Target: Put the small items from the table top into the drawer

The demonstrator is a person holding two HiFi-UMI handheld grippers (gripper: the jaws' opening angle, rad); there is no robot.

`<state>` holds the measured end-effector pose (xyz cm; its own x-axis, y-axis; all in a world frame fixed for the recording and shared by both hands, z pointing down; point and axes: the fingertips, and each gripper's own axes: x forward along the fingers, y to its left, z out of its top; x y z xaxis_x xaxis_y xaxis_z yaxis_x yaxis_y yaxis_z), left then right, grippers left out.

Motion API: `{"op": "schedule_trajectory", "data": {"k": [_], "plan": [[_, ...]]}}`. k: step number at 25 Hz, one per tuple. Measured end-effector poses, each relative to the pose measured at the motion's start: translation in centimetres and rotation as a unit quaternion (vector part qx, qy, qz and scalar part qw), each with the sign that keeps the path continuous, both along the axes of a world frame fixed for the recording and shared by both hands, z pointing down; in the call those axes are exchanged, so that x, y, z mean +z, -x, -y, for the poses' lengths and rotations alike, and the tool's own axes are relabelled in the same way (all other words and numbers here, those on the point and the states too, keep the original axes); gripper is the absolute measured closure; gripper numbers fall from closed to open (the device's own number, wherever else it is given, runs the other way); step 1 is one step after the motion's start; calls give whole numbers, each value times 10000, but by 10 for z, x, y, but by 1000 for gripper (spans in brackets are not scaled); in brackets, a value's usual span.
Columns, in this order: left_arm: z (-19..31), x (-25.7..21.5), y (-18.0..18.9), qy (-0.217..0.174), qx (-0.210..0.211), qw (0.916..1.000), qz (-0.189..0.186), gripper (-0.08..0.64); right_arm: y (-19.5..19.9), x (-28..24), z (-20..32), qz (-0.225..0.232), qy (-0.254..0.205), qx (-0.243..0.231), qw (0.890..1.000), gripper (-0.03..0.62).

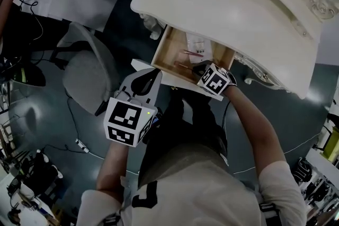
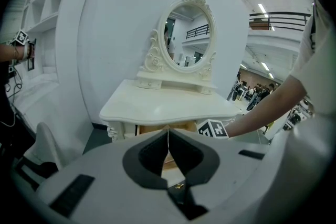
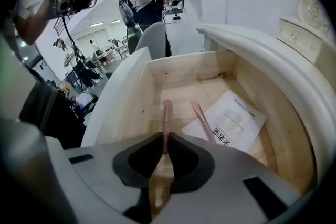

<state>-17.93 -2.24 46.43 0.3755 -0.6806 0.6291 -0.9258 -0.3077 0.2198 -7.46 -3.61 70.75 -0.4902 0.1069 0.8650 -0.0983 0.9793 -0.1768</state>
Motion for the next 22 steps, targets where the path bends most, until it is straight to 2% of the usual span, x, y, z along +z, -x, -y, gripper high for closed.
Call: {"op": "schedule_trajectory", "data": {"k": [10, 14, 18, 20, 22], "plan": [[-5, -2, 3, -6, 39, 10000, 50, 503, -3, 3, 2, -26, -209, 149, 9997, 534], [0, -9, 0, -105, 134, 9999, 10, 503, -6, -17, 14, 120, -359, 430, 9984, 523], [6, -15, -3, -206, 226, 9995, -29, 503, -12, -58, 35, 543, -684, 1271, 9880, 525], [10, -19, -7, -262, 275, 9993, -54, 503, -18, -84, 44, 857, -638, 1886, 9762, 525], [13, -23, -12, -321, 355, 9988, -89, 503, -24, -109, 47, 1232, -319, 2498, 9599, 526]]}}
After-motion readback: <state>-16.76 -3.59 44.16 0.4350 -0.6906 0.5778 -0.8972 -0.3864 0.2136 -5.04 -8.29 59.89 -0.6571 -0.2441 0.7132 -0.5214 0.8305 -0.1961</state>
